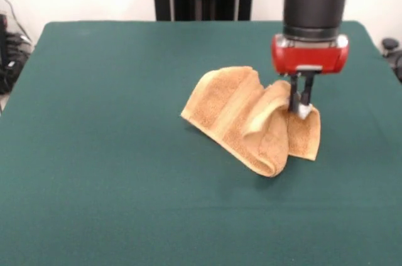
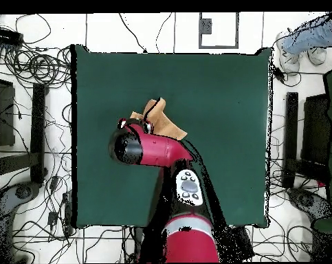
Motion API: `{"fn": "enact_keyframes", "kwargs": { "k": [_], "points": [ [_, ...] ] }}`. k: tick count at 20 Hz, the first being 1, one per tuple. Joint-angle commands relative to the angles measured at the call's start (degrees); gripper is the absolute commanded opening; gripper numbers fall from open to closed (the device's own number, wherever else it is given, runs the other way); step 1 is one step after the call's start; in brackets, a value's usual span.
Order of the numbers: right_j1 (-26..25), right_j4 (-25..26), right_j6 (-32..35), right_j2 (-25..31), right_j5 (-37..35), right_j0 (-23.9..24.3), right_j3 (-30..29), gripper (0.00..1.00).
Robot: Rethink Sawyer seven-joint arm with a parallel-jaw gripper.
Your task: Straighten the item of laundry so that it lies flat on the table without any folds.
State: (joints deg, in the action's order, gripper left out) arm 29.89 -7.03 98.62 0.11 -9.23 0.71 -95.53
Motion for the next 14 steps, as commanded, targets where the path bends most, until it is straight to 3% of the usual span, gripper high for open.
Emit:
{"fn": "enact_keyframes", "kwargs": {
  "k": [1,14],
  "points": [
    [0.77,-8.47,17.11,4.84,-11.88,1.26,-8.69,0.00],
    [0.44,-15.03,19.59,5.86,-21.12,0.95,-10.16,0.00]
  ]
}}
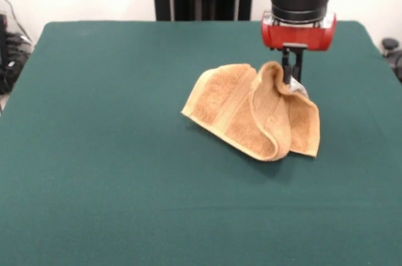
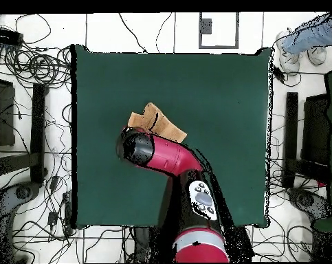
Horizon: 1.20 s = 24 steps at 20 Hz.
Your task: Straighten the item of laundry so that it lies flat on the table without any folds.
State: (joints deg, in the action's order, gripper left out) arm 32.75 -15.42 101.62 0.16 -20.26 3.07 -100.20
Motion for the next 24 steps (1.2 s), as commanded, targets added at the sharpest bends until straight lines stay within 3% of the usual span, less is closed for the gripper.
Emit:
{"fn": "enact_keyframes", "kwargs": {
  "k": [1,6,10,16,24],
  "points": [
    [-2.48,-7.51,17.48,5.43,-11.53,-1.83,-5.56,0.00],
    [-2.29,-11.00,20.42,4.37,-13.03,-3.27,-7.27,0.00],
    [-1.68,-14.42,22.28,4.37,-10.04,-3.68,-10.35,0.00],
    [-0.46,-17.50,26.45,2.09,-2.40,-6.06,-14.32,0.00],
    [2.87,-19.59,31.68,7.42,13.29,-3.25,-24.01,0.00]
  ]
}}
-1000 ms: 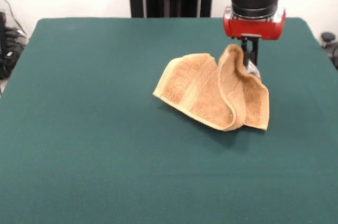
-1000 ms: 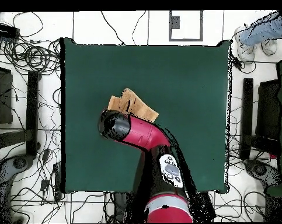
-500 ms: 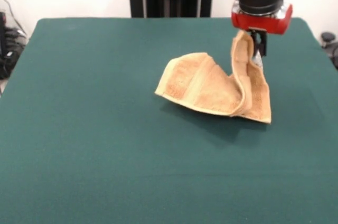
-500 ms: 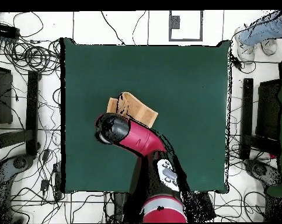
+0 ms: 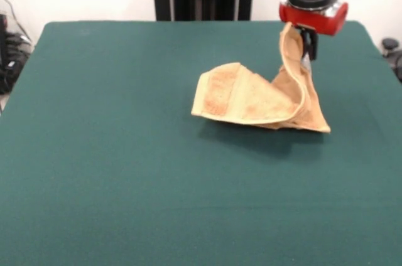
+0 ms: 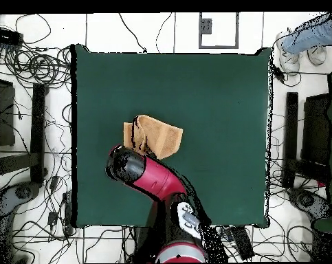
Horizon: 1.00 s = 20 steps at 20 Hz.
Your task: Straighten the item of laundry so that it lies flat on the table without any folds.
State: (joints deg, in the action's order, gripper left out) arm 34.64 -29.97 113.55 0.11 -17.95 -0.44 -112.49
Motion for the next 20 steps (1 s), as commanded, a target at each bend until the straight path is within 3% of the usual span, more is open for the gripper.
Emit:
{"fn": "enact_keyframes", "kwargs": {
  "k": [1,5,15,20],
  "points": [
    [1.46,-5.04,20.88,8.35,12.46,0.54,-12.91,0.00],
    [2.60,-6.47,23.80,10.60,12.79,1.20,-16.12,0.00],
    [4.86,-10.37,31.49,10.19,11.77,-2.15,-19.92,0.00],
    [6.00,-11.73,36.01,13.13,13.95,-2.22,-22.21,0.00]
  ]
}}
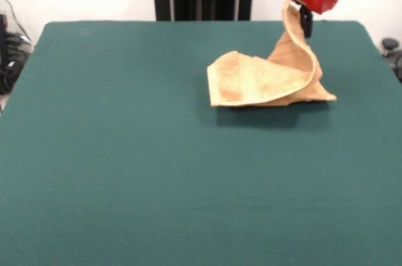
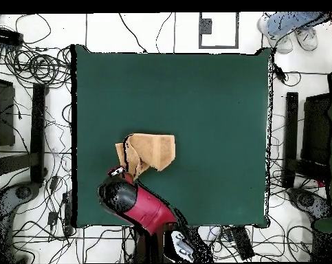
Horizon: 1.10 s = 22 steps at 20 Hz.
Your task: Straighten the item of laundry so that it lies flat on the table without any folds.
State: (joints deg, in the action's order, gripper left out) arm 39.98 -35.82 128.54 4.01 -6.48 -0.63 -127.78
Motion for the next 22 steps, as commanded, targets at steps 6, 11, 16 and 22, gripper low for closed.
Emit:
{"fn": "enact_keyframes", "kwargs": {
  "k": [6,11,16,22],
  "points": [
    [1.24,-4.90,25.31,11.56,6.42,-1.24,-8.69,0.00],
    [0.53,0.45,27.17,14.09,11.19,2.36,-10.39,1.00],
    [0.14,1.49,30.18,11.16,15.39,0.18,-10.96,1.00],
    [-1.57,7.35,33.11,13.49,20.51,4.49,-13.89,1.00]
  ]
}}
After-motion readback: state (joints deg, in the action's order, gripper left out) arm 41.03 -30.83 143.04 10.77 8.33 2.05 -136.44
